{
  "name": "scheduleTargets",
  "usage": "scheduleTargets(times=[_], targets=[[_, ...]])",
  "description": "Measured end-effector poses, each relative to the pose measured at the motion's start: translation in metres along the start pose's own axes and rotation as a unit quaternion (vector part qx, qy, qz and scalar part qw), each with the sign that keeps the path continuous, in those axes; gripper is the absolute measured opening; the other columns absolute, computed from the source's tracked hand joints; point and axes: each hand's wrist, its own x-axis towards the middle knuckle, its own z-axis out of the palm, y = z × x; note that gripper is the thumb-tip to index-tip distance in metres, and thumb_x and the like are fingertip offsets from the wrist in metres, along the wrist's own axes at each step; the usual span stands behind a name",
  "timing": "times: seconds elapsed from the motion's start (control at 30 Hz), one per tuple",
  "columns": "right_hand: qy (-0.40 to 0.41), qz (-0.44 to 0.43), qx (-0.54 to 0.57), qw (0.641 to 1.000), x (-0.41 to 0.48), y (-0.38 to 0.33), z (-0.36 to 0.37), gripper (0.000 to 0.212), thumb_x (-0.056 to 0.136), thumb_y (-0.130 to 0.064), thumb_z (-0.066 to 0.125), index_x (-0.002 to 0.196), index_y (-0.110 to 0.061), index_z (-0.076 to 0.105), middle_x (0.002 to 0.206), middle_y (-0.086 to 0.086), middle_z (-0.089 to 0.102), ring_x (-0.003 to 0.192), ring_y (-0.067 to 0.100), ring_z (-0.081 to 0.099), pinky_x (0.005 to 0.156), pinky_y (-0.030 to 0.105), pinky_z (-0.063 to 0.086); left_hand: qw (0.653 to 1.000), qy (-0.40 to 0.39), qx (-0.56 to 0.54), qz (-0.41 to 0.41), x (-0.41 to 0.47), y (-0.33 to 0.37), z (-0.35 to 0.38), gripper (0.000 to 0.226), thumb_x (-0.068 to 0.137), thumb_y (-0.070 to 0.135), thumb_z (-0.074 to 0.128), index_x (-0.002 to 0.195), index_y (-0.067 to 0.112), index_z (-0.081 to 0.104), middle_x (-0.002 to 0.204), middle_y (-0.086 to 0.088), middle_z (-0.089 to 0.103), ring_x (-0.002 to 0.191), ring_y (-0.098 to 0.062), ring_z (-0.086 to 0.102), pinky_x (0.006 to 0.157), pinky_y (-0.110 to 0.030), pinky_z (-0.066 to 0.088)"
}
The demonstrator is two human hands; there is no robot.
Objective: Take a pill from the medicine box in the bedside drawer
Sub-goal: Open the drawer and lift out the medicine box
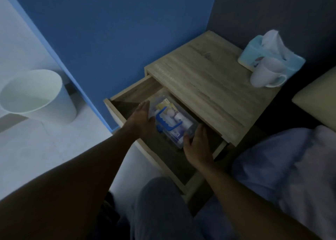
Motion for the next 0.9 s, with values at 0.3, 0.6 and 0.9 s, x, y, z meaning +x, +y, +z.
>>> scheduleTargets(times=[0.3,0.6,0.9], targets=[[0.032,0.100,0.115,0.988,0.039,0.007,0.004,0.048,0.097,-0.047,0.054,0.136,-0.021,0.052,0.128,0.008,0.062,0.109,0.020,0.064,0.082,0.034,0.057,0.987,-0.031,-0.134,-0.087,0.047,-0.015,0.024,0.070,0.095,0.039,0.053,0.153,0.016,0.020,0.156,-0.014,0.030,0.139,-0.032,0.037,0.108,-0.053,0.040],[0.040,0.170,0.242,0.955,0.014,0.000,0.003,0.041,0.090,-0.032,0.069,0.128,-0.020,0.060,0.121,0.003,0.067,0.103,0.016,0.068,0.079,0.033,0.060,0.971,0.034,-0.200,-0.125,0.015,-0.011,0.015,0.055,0.091,0.027,0.063,0.140,0.020,0.040,0.126,-0.005,0.057,0.113,-0.021,0.059,0.065,-0.023,0.048],[0.013,0.111,0.311,0.944,-0.012,-0.049,-0.039,0.031,0.084,-0.034,0.076,0.110,-0.020,0.070,0.103,0.002,0.076,0.088,0.015,0.076,0.079,0.042,0.063,0.978,0.134,-0.144,-0.073,-0.028,0.031,-0.057,0.050,0.089,0.043,0.064,0.131,0.020,0.050,0.104,0.013,0.059,0.089,-0.005,0.058,0.069,-0.020,0.045]])
